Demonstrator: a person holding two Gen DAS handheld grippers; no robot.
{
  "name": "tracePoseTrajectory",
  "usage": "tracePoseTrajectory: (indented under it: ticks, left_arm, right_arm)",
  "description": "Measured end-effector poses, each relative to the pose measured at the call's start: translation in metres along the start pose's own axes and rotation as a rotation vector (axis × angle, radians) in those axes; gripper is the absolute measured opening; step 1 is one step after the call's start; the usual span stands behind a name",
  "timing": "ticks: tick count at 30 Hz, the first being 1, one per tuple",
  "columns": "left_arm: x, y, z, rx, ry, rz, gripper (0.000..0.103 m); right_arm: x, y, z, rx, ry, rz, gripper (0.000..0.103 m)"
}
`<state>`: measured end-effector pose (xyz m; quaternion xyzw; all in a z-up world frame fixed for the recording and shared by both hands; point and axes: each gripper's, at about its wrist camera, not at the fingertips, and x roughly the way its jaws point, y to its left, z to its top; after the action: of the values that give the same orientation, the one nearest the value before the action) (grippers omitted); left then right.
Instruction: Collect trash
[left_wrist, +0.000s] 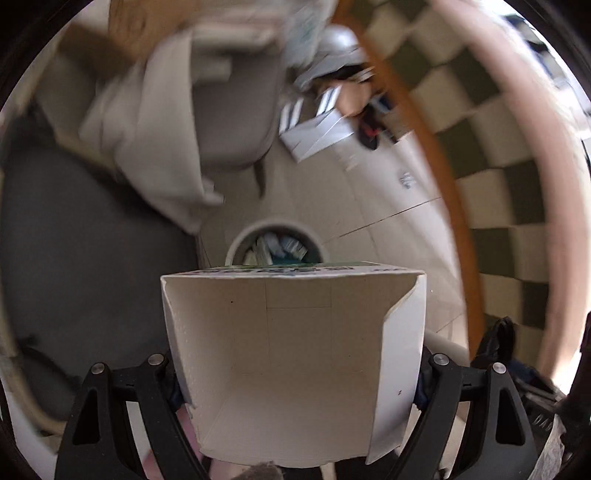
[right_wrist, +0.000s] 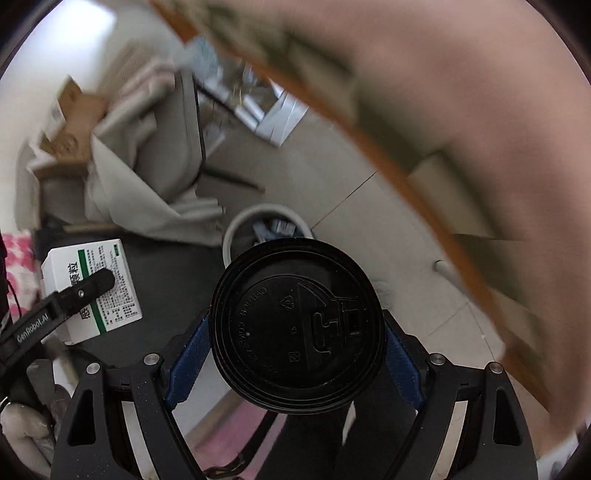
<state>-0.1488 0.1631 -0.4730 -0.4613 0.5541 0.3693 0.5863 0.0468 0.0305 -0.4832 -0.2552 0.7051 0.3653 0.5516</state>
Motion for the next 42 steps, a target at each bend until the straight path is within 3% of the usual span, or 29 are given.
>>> tracePoseTrajectory:
  ticks: [5,8,10,15,19,25,28,31,42]
  left_arm:
    - [0.115,0.047,0.009,-0.122,0.052,-0.051,0.088]
    - [0.176,0.066,0.013,-0.174,0.078,-0.095,0.103]
    - [0.209,0.08,0.014,-0.196,0.09,-0.085,0.103]
    - [0.243,0.108,0.01,-0.243,0.07,-0.029,0.103]
    - [0.241,0.123,0.0,-0.255,0.035,0.073,0.103]
    - [0.206,0.129,-0.013,-0.259,0.007,0.172,0.103]
    - [0.186,0.121,-0.02,-0.243,0.003,0.199,0.103]
    - [0.152,0.106,-0.03,-0.225,0.0,0.201,0.103]
    - [-0.014,0.041,-0.079,-0.141,-0.029,0.165,0.103]
  right_arm:
    - [0.119,0.002,0.026,-0.04,0.07,0.025,0.087]
    - [0.186,0.002,0.042,-0.074,0.099,0.042,0.088]
    - [0.233,0.001,0.051,-0.109,0.123,0.039,0.088]
    - [0.311,0.003,0.062,-0.141,0.192,0.068,0.091]
    - [0.332,0.012,0.064,-0.177,0.21,0.09,0.103]
    - [0.31,0.027,0.059,-0.245,0.155,-0.015,0.103]
    - [0.272,0.033,0.052,-0.293,0.098,-0.129,0.103]
    - [0.23,0.042,0.046,-0.316,0.069,-0.182,0.103]
    - [0.025,0.076,0.004,-0.395,0.005,-0.17,0.103]
